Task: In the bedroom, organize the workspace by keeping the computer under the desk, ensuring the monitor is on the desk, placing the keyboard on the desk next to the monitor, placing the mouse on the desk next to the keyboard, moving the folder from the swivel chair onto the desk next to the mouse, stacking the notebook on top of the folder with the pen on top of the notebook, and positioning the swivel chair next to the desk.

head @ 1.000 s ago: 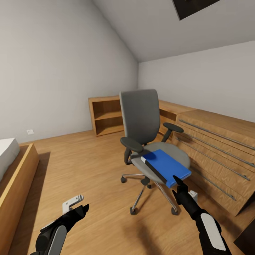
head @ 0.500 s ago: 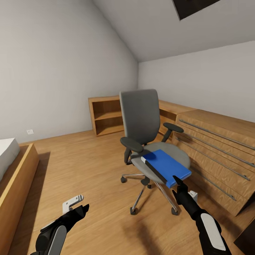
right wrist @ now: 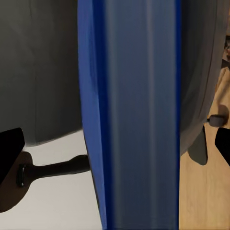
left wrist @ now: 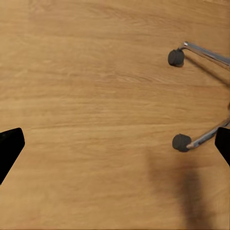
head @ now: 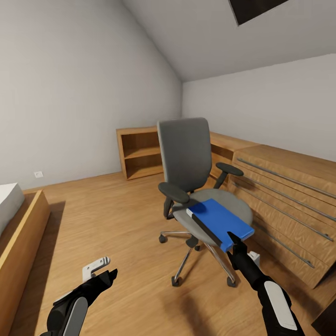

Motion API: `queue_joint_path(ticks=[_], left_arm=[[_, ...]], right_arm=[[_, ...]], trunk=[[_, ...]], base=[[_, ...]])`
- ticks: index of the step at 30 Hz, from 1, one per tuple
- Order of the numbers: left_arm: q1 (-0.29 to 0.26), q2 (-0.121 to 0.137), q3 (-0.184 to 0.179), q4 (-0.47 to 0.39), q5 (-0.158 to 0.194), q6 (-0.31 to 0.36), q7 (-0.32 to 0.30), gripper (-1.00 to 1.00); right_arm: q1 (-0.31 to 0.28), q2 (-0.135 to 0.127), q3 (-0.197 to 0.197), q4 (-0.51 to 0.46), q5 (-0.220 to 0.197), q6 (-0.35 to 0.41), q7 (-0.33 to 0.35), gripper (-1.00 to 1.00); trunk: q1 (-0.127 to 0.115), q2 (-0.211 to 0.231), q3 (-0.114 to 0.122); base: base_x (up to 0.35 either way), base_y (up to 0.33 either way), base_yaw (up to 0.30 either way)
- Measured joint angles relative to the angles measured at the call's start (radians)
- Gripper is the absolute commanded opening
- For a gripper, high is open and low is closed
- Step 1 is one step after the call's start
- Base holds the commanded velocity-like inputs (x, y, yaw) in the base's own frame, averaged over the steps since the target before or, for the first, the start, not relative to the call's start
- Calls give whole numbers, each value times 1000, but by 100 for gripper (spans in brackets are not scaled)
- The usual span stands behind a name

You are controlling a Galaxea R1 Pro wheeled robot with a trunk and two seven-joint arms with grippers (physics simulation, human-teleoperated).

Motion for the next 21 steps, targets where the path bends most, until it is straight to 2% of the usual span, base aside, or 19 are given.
queue_joint_path(ticks=[17,18,21], left_arm=[[0,1,1,0,0,1,0,100],[0,1,1,0,0,2,0,100],[0,1,1,0,0,2,0,100]], right_arm=[[0,-1,0,0,1,-1,-4,100],[0,-1,0,0,1,-1,-6,-100],[0,-1,0,0,1,-2,-17,-100]], trunk=[[0,0,0],[0,0,0],[0,0,0]], base=[[22,0,0],[1,0,0],[0,0,0]])
